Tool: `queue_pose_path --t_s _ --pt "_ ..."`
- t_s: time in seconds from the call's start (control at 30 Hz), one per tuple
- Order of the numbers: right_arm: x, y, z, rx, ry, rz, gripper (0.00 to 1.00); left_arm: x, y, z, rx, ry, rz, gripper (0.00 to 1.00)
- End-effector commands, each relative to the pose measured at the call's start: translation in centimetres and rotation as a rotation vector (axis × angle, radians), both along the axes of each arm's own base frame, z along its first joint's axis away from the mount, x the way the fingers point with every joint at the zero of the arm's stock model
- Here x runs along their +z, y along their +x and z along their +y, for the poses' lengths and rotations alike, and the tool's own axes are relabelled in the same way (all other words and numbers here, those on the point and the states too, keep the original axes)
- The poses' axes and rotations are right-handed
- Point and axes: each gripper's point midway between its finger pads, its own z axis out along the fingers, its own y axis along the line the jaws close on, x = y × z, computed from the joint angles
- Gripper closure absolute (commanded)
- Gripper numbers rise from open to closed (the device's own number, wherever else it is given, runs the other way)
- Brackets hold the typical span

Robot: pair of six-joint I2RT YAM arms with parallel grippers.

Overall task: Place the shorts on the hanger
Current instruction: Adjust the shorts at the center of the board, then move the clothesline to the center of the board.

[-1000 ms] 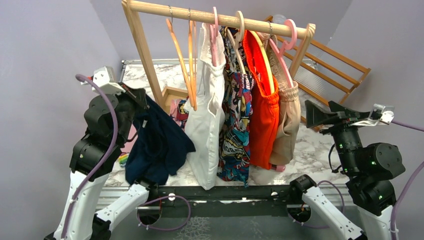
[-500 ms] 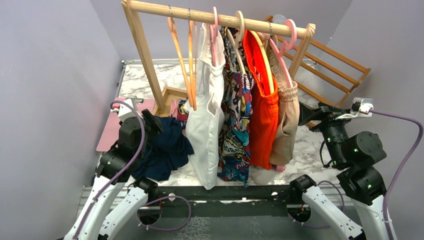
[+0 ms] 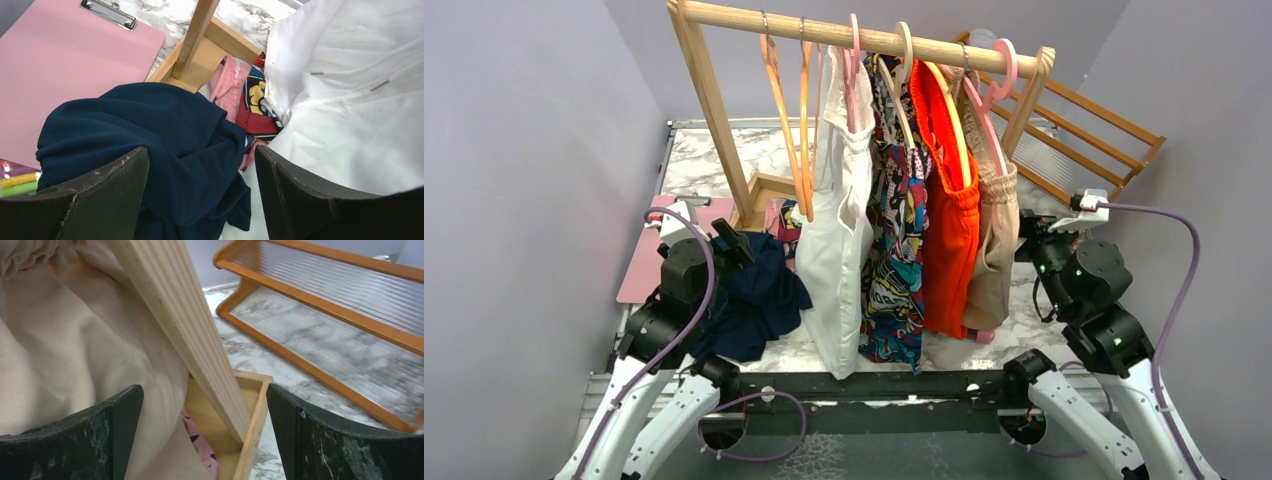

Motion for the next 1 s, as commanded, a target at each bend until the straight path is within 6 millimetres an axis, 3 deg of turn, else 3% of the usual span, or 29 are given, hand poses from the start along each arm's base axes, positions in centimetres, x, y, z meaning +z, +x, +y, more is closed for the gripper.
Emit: queue_pose_path --t_s 0.0,0.43,0.57,0.8,0.97 --pt "2.2 0.7 2.3 0.091 0.079 -0.114 0.05 0.6 0.5 0.6 0.020 0.028 -0.050 0.23" --pt "0.5 6.2 3.6 0.036 0.016 -0.120 0.11 -2.2 1.3 -0.2 -0.022 0.078 -0.013 0.25" --pt "0.1 7.9 4.0 0.025 -0.019 -0.118 0.24 -2.7 1.4 -0.4 -0.034 0.075 -0.007 0.26" --pt "-0.9 9.9 5.1 0.046 -0.099 -0.119 0.32 -3.1 1.5 -0.4 -0.037 0.088 0.001 0.26" --pt "-1.2 10.7 6.4 0.097 -0.099 -0.130 0.53 -3.4 1.6 -0.6 -0.041 0.092 0.011 0.26"
